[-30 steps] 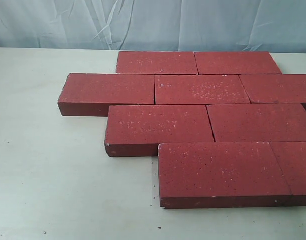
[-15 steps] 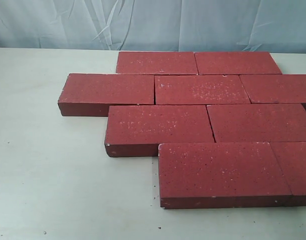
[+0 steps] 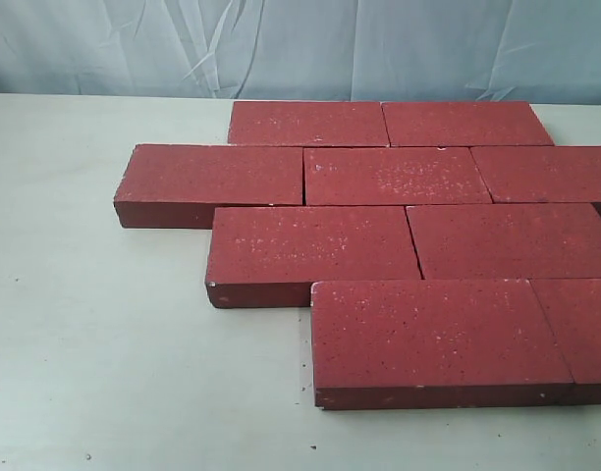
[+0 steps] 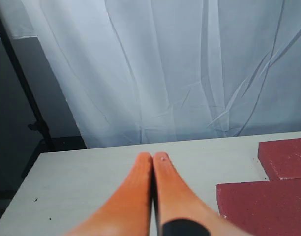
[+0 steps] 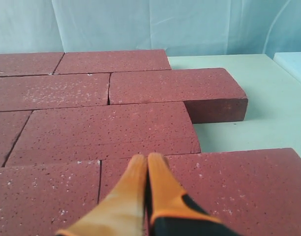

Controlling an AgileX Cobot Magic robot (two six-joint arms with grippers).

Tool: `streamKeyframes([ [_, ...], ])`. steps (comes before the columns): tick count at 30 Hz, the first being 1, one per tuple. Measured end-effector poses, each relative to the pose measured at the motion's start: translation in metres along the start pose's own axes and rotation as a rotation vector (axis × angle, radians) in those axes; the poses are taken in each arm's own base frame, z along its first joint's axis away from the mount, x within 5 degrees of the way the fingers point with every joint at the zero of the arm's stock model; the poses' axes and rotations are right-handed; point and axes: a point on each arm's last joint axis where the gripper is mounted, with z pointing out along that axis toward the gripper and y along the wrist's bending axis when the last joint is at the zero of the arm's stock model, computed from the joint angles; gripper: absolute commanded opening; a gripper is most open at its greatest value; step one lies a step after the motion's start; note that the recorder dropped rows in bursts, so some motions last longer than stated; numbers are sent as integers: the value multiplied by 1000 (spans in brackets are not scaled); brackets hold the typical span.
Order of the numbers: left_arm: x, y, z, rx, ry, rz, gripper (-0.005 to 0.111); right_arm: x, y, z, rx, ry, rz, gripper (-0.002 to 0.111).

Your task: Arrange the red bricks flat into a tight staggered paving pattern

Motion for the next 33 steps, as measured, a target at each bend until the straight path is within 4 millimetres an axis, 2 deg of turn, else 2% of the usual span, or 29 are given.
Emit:
streamKeyframes([
  [5,19,0,-21,-35,-76,-41,0,0,0,0,0,0,0,-1],
  [14,50,-3,-42,-43,-128,-49,0,0,0,0,0,0,0,-1],
  [22,84,-6,-55,-43,-137,-49,0,0,0,0,0,0,0,-1],
  [33,149,-12,-62,-42,-119,-52,0,0,0,0,0,0,0,-1],
])
